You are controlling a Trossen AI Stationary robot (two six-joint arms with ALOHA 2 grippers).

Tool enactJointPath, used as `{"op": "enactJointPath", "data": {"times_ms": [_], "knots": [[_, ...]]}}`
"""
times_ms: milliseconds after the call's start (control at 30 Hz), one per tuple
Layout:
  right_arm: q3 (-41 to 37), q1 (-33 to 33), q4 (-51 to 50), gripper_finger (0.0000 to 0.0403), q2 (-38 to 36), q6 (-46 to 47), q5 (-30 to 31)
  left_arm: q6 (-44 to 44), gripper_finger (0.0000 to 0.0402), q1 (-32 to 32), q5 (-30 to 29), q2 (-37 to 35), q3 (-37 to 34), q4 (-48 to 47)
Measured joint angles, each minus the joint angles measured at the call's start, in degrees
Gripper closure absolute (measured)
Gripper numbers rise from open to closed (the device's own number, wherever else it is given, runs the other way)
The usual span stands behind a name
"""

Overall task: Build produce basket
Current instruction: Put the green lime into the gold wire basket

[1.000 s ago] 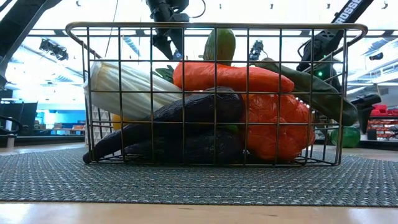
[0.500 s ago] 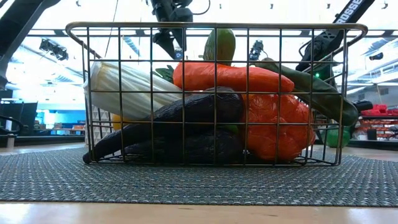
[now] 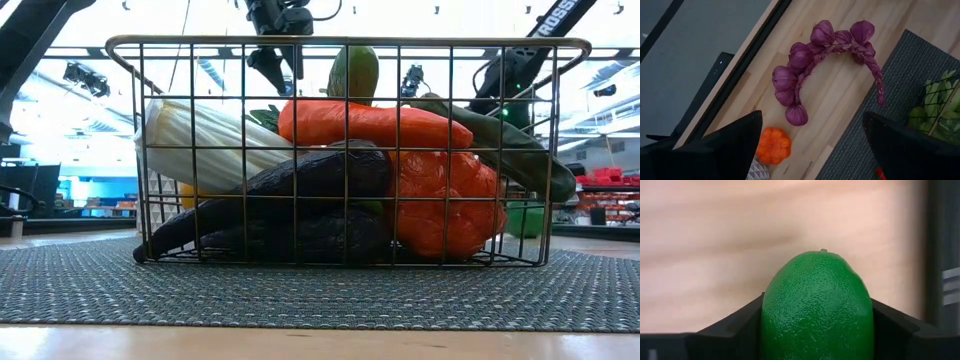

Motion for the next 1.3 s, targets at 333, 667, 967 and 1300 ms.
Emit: {"op": "enactJointPath", "data": {"times_ms": [333, 667, 967, 1300], "knots": [[6.77, 9.74, 0.27, 0.0133, -5.39, -4.29, -9.16, -7.17, 0.0049, -0.05, 0.0, 0.0, 0.0, 0.43], [11.23, 16.71, 5.34, 0.0132, -16.24, -6.85, -12.86, -24.33, 0.0049, -3.46, 0.04, -0.02, 0.02, -8.98], [11.47, 30.43, 13.23, 0.0131, -21.3, -7.46, -22.99, -35.24, 0.0049, -10.52, -0.22, -0.02, 0.02, -9.15], [11.47, 46.57, 22.0, 0.013, -19.69, -11.72, -18.18, -43.19, 0.0049, -20.31, -3.21, -0.02, 0.04, -2.43]]}}
